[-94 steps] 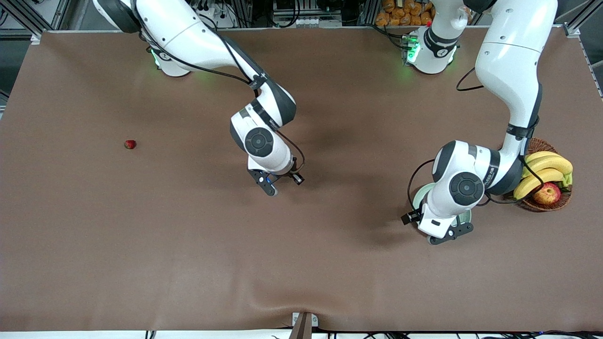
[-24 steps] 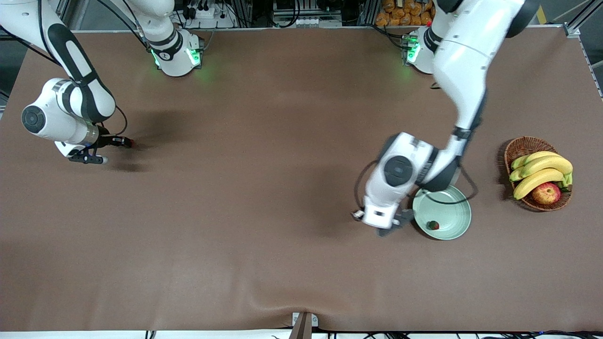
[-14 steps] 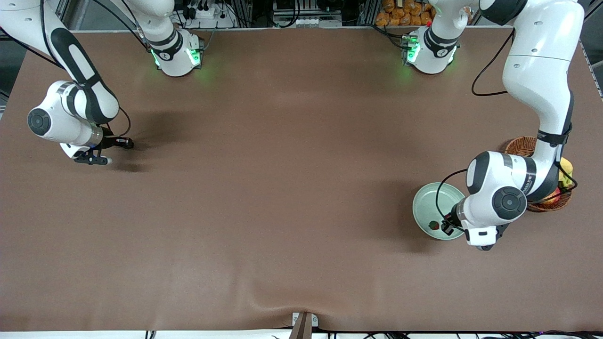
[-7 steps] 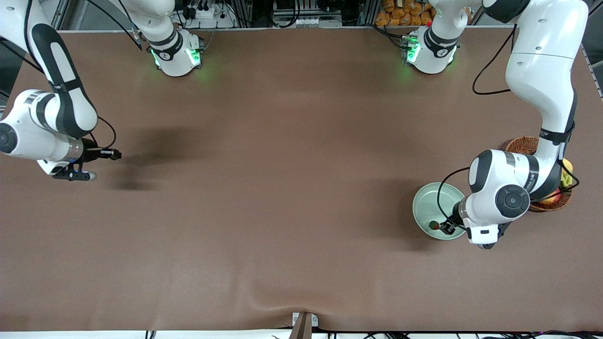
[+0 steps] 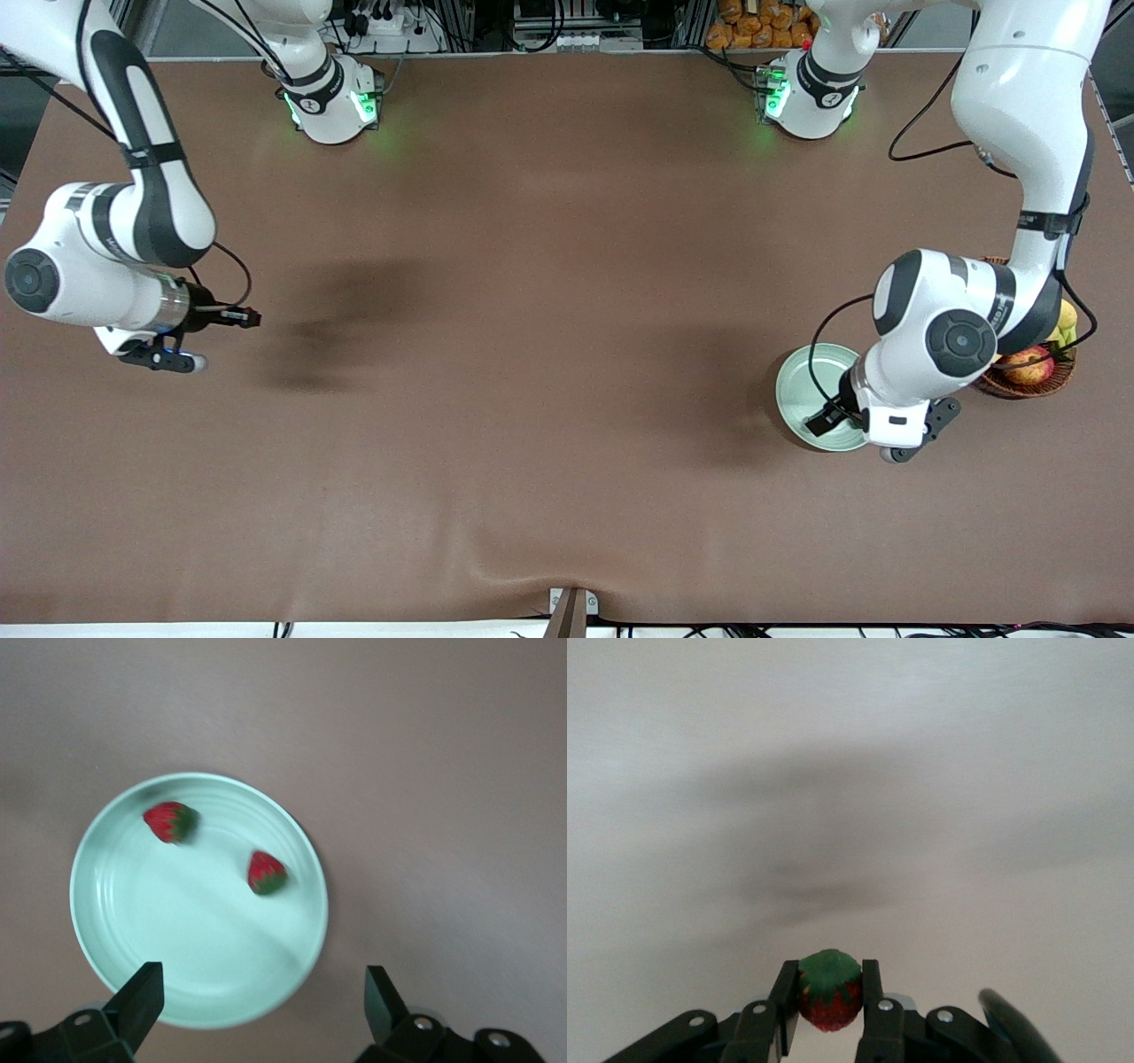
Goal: Collect all strawberries into plate
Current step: 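Carry the third strawberry toward mid-table with the right gripper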
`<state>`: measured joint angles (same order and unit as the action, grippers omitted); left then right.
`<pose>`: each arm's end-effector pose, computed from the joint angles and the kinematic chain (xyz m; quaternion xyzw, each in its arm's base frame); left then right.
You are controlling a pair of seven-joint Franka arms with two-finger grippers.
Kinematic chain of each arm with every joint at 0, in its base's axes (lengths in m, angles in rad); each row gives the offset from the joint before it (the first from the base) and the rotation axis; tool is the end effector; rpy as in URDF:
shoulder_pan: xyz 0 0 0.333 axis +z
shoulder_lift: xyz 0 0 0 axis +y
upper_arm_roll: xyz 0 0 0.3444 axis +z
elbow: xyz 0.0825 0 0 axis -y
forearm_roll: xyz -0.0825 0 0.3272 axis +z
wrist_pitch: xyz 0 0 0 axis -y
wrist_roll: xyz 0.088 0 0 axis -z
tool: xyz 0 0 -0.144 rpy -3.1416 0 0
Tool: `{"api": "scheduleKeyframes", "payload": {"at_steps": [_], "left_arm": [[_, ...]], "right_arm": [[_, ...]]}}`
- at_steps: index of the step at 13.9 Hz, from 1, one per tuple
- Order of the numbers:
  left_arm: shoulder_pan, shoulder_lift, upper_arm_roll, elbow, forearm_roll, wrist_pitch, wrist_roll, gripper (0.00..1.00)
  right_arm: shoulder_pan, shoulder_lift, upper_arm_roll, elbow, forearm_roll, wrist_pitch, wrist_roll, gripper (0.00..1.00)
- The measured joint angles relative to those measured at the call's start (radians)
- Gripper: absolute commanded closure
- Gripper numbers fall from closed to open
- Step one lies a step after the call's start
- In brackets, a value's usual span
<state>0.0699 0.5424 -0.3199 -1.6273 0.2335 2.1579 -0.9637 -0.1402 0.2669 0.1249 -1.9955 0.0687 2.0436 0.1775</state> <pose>0.6423 -0.1168 0.3377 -0.9506 -0.3099 -0.0178 0.0076 0.5298 -0.0046 0.3400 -0.9864 0.1147 0.1116 0.0363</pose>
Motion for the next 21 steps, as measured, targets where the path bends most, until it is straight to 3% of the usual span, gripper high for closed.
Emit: {"api": "scheduleKeyframes", "payload": {"at_steps": [4,8,14,21], "left_arm": [[-0.001,-0.092,-0.088,-0.056,0.0,-0.002,0.0,0.0],[0.02,-0.114,-0.104,-0.069,0.0,-0.002,0.06,0.0],[0.2,-0.115,-0.203,-0.081,-0.003,-0.002,0.224,0.0],[0.206,-0.115,-0.221,-0.093,-0.003,-0.002,0.227,0.0]], "right_arm": [[0.141,0.032,0.002,0.064,0.049,-0.005,0.254,1.0],[0.289,0.125,0.002,0.175,0.141,0.008,0.522,1.0],[0.512,0.277,0.002,0.315,0.147,0.114,0.892,1.0],[0.679,0.393,0.001,0.358,0.147,0.319,1.159,1.0]]}}
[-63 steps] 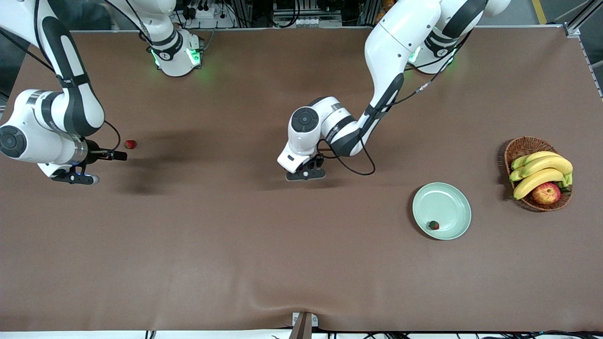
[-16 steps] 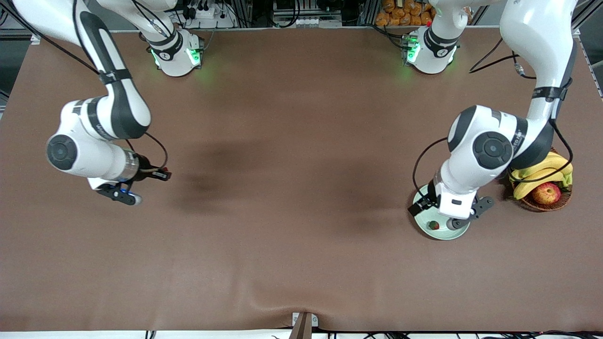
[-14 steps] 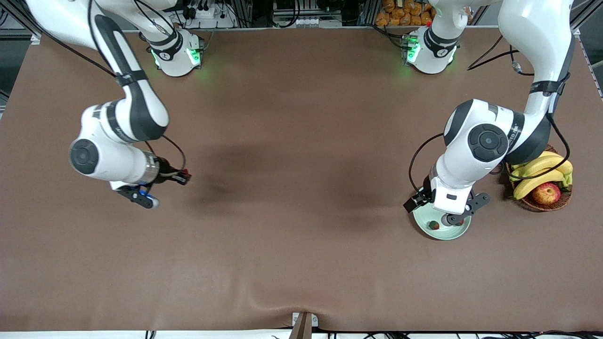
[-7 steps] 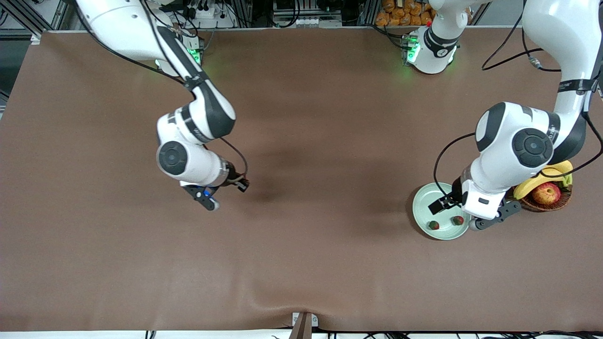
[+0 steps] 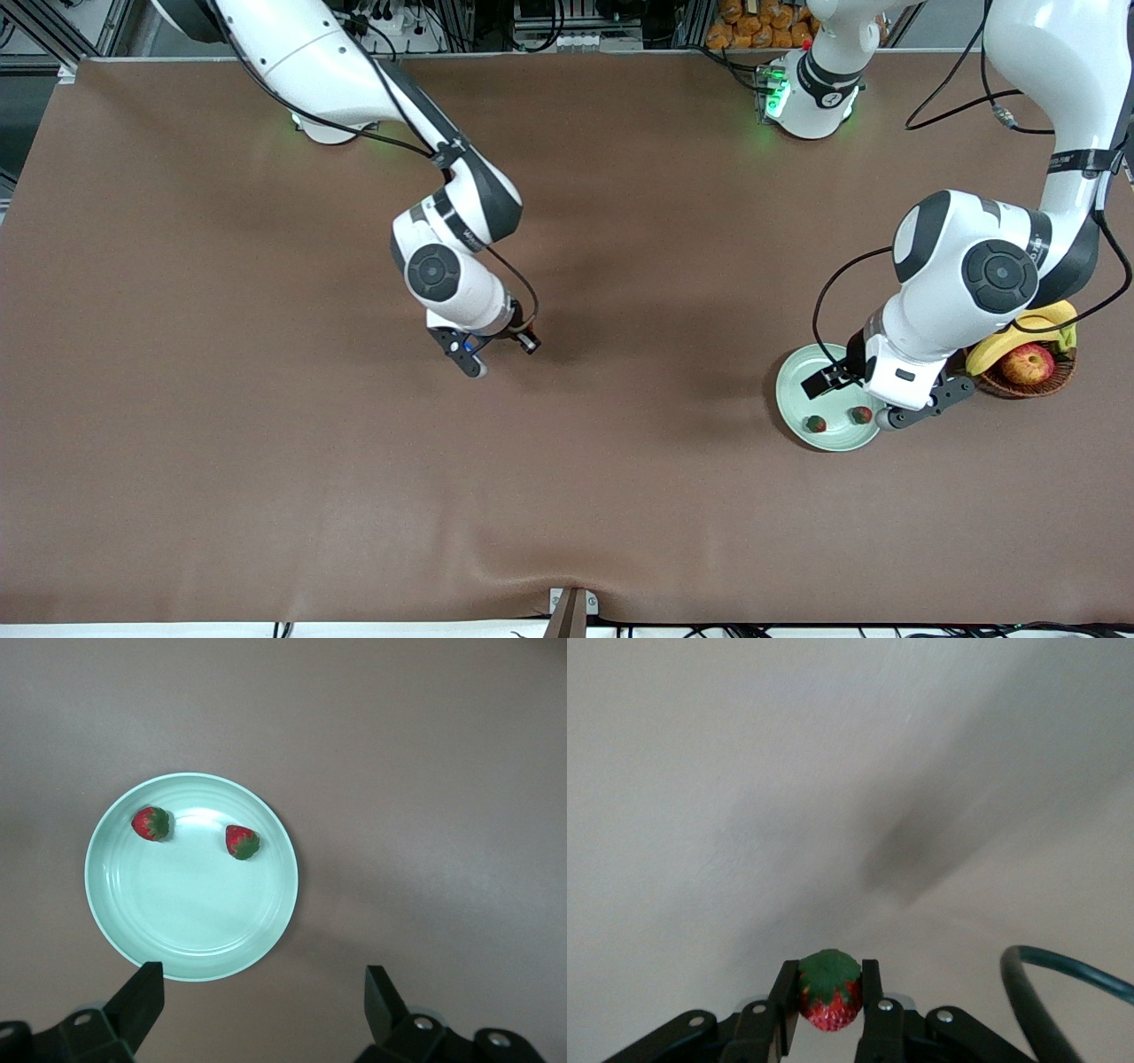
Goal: Collect all strawberries into plate
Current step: 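Carry the third strawberry toward mid-table with the right gripper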
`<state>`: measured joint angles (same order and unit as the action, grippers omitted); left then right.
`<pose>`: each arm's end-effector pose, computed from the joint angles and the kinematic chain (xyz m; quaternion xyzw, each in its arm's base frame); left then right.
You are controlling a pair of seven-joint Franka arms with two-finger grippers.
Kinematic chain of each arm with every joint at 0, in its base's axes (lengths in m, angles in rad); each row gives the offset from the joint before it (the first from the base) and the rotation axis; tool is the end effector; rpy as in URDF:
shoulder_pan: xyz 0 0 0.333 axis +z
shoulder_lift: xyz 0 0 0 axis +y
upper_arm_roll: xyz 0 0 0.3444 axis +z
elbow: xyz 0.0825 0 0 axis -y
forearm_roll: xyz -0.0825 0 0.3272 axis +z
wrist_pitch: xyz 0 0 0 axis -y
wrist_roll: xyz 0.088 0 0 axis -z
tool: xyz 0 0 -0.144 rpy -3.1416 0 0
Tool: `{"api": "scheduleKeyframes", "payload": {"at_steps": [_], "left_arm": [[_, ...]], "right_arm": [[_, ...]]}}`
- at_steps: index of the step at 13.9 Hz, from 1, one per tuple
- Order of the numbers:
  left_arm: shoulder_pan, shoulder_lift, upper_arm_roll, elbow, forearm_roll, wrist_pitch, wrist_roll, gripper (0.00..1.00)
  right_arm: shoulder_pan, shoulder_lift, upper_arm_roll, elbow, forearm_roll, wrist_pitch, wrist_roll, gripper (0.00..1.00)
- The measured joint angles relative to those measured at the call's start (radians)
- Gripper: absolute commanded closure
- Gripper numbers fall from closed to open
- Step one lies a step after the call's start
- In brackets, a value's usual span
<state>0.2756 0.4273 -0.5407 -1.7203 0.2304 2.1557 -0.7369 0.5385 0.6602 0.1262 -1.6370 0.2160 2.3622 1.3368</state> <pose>0.6156 -0.1105 0.3908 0.9794 0.1980 0.0291 0.0257 0.5330 0.4124 0.2649 -0.9043 0.4094 0.0801 0.0904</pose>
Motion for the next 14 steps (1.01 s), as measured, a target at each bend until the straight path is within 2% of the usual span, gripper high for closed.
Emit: {"api": "scheduleKeyframes", "payload": {"at_steps": [6,10,11,12,13,14], "left_arm": [[0.0,0.0,-0.001,-0.005,0.0,0.0,0.0,0.0],[-0.004,0.004,-0.005,-0.01,0.0,0.003,0.0,0.0],[-0.005,0.007,-0.009,-0.01,0.0,0.006,0.0,0.0],[-0.006,0.011,-0.015,-0.01,0.0,0.011,0.0,0.0],[-0.007,0.016,-0.021,-0.01,0.0,0.016,0.0,0.0],[-0.009,0.022,-0.029,-0.01,0.0,0.024,0.0,0.0]], "right_arm": [[0.094,0.098,0.0,0.077,0.0,0.063,0.145,1.0],[0.119,0.126,0.0,0.096,0.0,0.109,0.193,0.99],[0.125,0.135,0.0,0.101,0.0,0.13,0.212,0.92],[0.13,0.144,0.0,0.111,0.0,0.142,0.225,0.68],[0.132,0.151,0.0,0.121,0.0,0.145,0.229,0.3],[0.133,0.157,-0.001,0.132,0.0,0.145,0.231,0.0]]}}
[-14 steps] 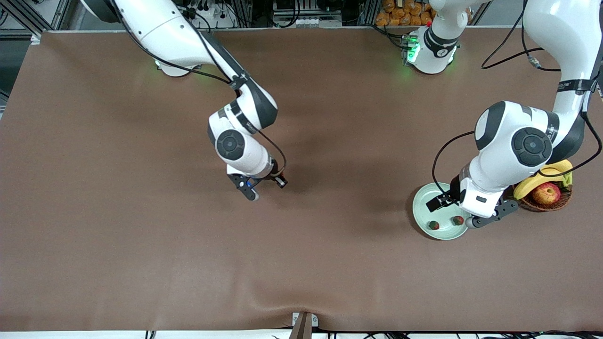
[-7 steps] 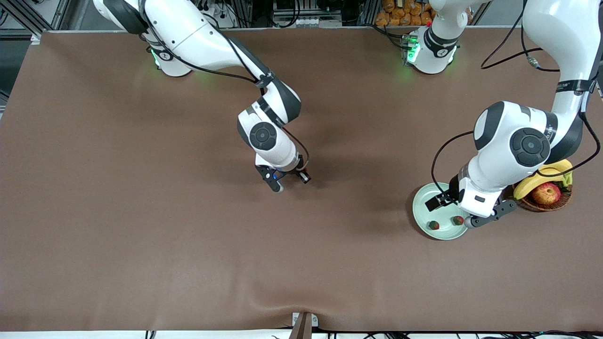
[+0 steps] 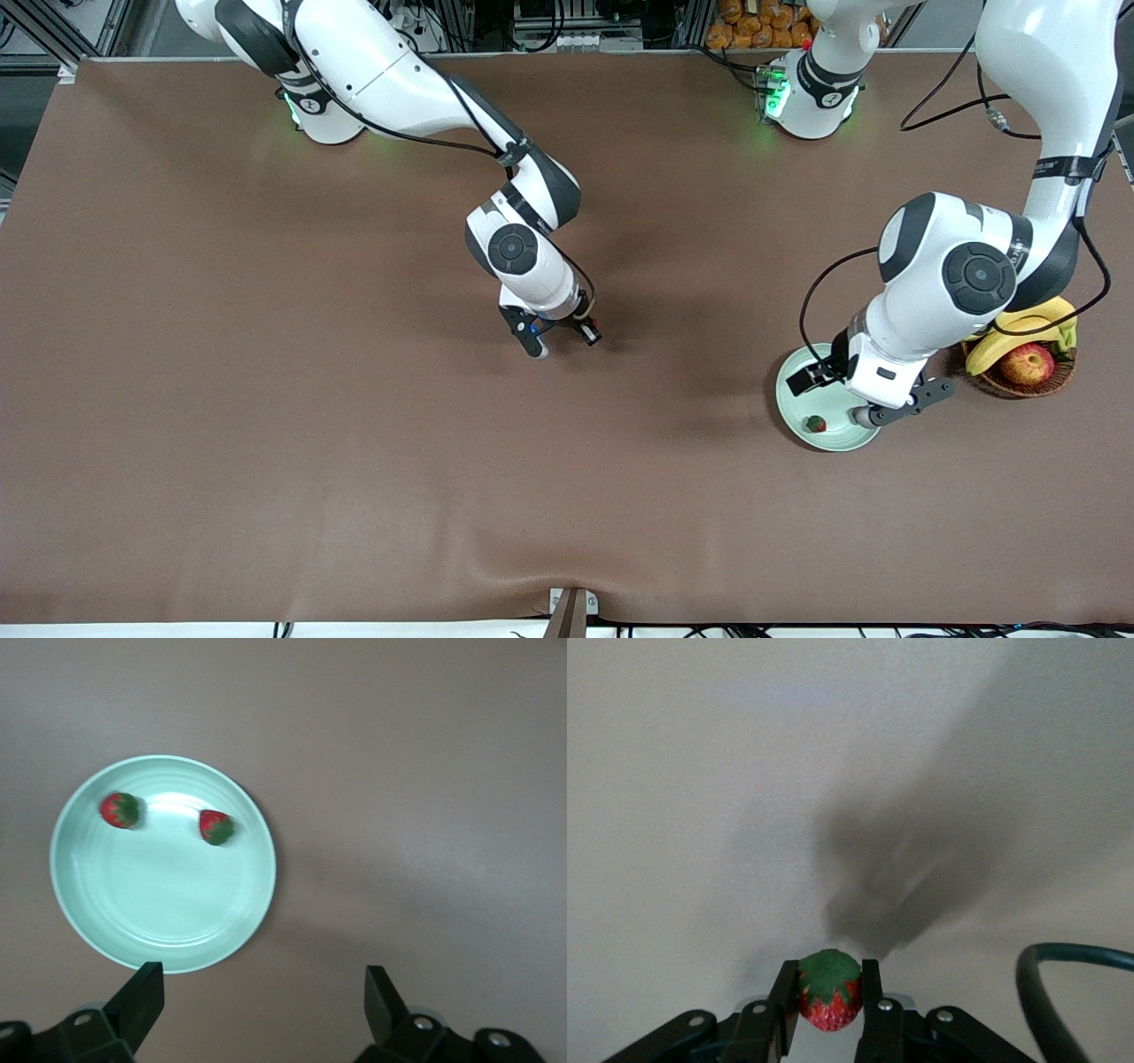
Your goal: Collect all strawberries into plate
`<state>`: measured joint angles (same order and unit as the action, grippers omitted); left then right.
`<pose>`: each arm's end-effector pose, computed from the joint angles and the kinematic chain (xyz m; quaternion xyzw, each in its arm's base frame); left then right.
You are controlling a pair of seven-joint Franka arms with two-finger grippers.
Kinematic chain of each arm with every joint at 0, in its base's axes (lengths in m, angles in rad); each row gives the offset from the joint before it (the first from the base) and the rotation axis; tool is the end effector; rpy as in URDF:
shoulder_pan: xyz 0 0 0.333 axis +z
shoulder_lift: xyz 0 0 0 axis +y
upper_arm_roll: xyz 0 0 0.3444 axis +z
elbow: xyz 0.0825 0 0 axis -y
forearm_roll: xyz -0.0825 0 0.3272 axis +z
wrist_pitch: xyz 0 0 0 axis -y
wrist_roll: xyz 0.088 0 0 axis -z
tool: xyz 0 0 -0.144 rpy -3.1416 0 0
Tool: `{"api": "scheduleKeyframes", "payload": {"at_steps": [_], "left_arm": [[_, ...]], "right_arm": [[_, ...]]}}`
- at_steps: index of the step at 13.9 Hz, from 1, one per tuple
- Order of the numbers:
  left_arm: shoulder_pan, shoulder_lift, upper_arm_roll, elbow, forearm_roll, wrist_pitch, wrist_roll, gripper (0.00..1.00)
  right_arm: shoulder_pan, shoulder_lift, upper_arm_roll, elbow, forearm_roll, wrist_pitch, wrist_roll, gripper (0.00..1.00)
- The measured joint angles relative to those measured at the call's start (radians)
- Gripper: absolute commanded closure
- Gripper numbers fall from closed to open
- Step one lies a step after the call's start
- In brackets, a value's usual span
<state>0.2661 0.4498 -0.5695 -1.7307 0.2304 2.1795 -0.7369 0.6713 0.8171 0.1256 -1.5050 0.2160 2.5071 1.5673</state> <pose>0.6127 -0.1328 0.3798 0.9827 0.1801 0.0234 0.0372 0.5117 0.5020 0.2239 -0.8724 0.4659 0.0716 0.1291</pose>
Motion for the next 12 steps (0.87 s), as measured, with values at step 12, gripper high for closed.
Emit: {"api": "scheduleKeyframes", "payload": {"at_steps": [12], "left_arm": [[-0.13,0.123,-0.021,0.0,0.0,0.134,0.001,0.0]], "right_arm": [[-0.051,0.002,-0.03,0.118,-0.043,-0.197,-0.009,0.0]]}}
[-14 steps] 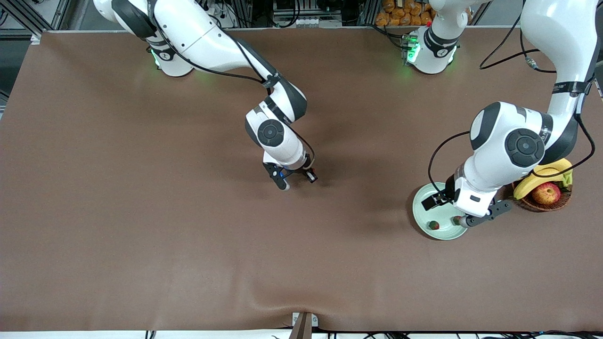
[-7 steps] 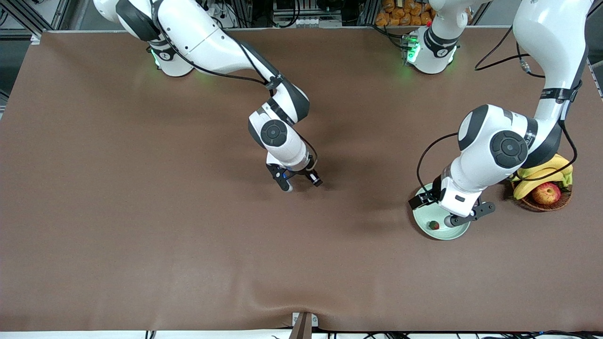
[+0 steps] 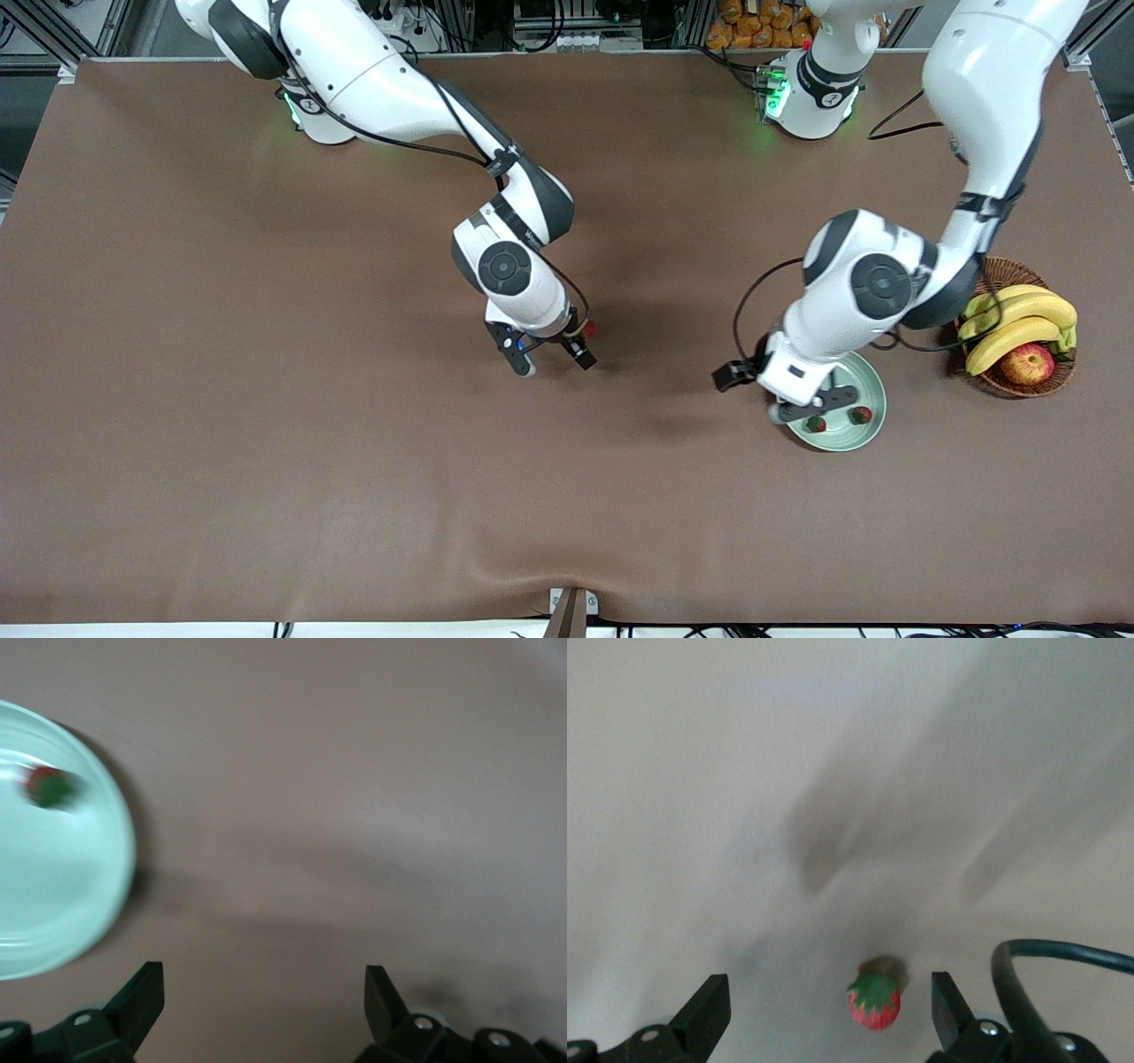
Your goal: Collect all strawberries into plate
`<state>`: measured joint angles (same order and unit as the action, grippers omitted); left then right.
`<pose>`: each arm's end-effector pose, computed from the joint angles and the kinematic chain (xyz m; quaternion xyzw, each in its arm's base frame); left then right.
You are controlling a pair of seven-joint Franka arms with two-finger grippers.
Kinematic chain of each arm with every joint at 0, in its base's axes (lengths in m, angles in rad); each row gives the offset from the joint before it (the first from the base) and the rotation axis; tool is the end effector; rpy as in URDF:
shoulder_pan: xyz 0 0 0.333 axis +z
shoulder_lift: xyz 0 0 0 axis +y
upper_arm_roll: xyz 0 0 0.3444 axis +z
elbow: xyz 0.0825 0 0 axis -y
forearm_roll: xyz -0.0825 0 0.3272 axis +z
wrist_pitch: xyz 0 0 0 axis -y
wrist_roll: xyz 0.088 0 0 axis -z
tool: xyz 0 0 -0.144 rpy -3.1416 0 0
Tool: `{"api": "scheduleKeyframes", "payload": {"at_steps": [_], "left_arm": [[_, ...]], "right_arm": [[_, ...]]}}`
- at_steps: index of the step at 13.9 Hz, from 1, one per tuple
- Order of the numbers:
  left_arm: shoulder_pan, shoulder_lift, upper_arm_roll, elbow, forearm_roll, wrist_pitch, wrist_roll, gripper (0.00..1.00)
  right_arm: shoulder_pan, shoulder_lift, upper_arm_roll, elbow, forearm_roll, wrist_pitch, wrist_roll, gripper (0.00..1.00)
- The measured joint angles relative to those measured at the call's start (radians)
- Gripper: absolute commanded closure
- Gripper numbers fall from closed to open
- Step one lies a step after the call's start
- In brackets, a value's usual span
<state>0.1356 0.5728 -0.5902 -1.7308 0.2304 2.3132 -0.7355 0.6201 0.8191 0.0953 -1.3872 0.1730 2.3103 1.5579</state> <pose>0.6049 -0.2296 0.3271 0.9900 0.1122 0.0133 0.0840 0.5512 0.4686 0.2490 -0.8751 0.4704 0.0692 0.0899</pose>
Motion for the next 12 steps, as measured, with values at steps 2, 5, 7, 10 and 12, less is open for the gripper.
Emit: {"api": "scheduleKeyframes", "payload": {"at_steps": [2,5,7,10,12], "left_arm": [[-0.05,0.029,0.0,0.009,0.0,0.01,-0.002,0.0],[-0.116,0.058,0.002,0.029,0.0,0.01,-0.009,0.0],[-0.171,0.085,0.011,0.057,0.0,0.01,-0.036,0.0],[-0.318,0.118,0.107,0.109,0.0,0.01,-0.101,0.0],[-0.407,0.131,0.171,0.133,0.0,0.01,-0.13,0.0]], "right_arm": [[-0.037,-0.001,-0.002,0.013,-0.009,-0.031,-0.044,0.0],[-0.121,-0.004,-0.003,0.033,-0.013,-0.133,-0.179,0.0],[-0.186,-0.017,-0.003,0.064,-0.013,-0.221,-0.282,0.0],[-0.263,-0.06,-0.001,0.077,-0.013,-0.275,-0.395,0.0],[-0.302,-0.079,-0.001,0.077,-0.013,-0.302,-0.462,0.0]]}}
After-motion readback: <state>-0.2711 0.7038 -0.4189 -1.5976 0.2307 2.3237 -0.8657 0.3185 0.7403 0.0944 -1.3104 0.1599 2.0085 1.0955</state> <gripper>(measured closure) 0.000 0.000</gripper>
